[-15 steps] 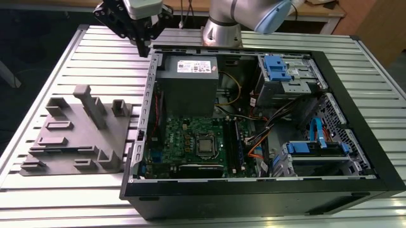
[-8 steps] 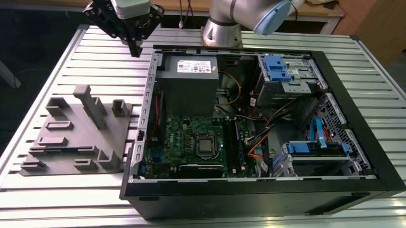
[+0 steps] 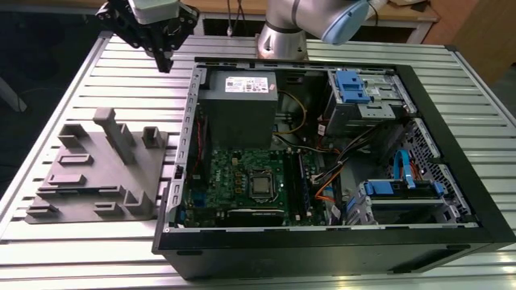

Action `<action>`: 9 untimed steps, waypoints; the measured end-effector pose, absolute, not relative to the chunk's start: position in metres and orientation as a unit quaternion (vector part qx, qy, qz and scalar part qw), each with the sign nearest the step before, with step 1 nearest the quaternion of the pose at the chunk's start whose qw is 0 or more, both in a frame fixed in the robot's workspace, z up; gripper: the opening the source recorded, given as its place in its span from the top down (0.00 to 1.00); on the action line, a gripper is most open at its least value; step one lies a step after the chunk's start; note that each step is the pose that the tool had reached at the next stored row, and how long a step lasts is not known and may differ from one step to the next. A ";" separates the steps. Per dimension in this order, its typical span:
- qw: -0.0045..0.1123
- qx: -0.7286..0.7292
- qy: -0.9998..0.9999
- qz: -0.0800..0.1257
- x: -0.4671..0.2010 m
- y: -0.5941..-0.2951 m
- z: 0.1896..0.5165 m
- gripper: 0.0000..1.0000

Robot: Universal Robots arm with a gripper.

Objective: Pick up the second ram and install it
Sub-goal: 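Reach for the second ram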

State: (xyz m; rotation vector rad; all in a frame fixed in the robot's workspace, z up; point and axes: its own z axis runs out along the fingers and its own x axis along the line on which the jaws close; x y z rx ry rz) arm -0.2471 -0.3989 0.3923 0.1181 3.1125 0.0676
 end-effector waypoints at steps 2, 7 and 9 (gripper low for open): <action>0.013 0.038 0.999 0.022 -0.252 -0.399 0.392 0.93; 0.013 0.038 0.999 0.022 -0.267 -0.399 0.392 0.93; 0.013 0.038 0.999 0.022 -0.273 -0.399 0.392 0.93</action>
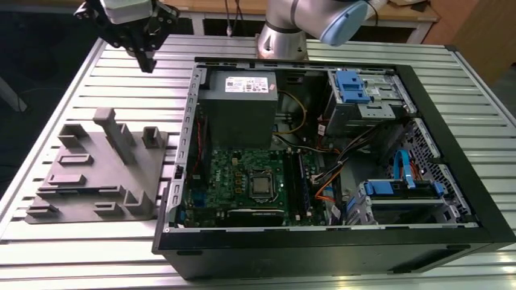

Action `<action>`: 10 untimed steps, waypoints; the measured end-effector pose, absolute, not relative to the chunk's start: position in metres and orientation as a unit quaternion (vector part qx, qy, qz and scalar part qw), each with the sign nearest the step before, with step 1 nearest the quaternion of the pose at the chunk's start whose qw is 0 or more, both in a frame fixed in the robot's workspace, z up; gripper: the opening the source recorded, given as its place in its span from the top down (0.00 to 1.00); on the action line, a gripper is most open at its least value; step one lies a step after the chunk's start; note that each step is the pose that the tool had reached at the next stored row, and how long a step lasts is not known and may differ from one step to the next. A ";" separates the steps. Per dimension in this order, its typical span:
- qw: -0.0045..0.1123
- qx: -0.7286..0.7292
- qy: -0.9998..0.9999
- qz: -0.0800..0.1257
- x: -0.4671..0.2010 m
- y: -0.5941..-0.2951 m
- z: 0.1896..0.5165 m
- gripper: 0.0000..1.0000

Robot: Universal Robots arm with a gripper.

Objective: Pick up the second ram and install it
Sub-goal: 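Reach for the second ram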

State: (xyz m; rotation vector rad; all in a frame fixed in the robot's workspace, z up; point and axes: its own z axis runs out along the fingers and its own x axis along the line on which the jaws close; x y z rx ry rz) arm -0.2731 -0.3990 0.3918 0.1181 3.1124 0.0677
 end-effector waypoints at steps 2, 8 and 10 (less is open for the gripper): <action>0.013 0.038 0.999 0.022 -0.278 -0.399 0.392 0.93; 0.013 0.038 0.999 0.022 -0.290 -0.400 0.391 0.93; 0.013 0.038 0.999 0.022 -0.293 -0.400 0.391 0.93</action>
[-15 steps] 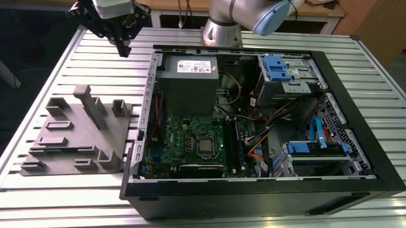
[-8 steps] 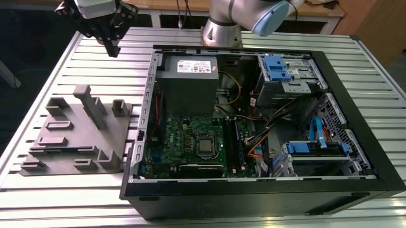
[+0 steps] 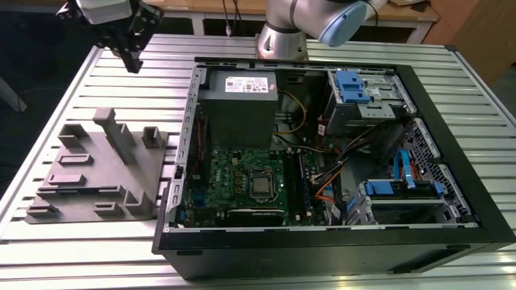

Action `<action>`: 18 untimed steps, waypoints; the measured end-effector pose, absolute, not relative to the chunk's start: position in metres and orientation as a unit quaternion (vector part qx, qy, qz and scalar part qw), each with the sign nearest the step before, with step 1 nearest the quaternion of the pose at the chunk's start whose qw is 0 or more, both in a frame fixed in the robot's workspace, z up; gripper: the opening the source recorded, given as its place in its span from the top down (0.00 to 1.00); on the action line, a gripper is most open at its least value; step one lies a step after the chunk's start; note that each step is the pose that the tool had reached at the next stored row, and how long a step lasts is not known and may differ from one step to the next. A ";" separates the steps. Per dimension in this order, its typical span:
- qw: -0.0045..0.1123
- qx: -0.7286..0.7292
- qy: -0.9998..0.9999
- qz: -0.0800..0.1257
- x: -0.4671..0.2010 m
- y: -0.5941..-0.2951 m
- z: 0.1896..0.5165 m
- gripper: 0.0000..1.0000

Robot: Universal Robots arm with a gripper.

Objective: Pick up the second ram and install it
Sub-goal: 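Reach for the second ram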

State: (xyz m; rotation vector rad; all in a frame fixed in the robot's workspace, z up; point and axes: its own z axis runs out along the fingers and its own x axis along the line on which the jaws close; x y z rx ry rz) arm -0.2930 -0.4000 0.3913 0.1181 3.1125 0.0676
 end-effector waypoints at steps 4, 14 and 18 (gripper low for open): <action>0.013 0.038 0.999 0.022 -0.300 -0.401 0.391 0.93; 0.013 0.038 0.999 0.022 -0.330 -0.402 0.390 0.93; 0.013 0.038 0.999 0.022 -0.344 -0.402 0.390 0.93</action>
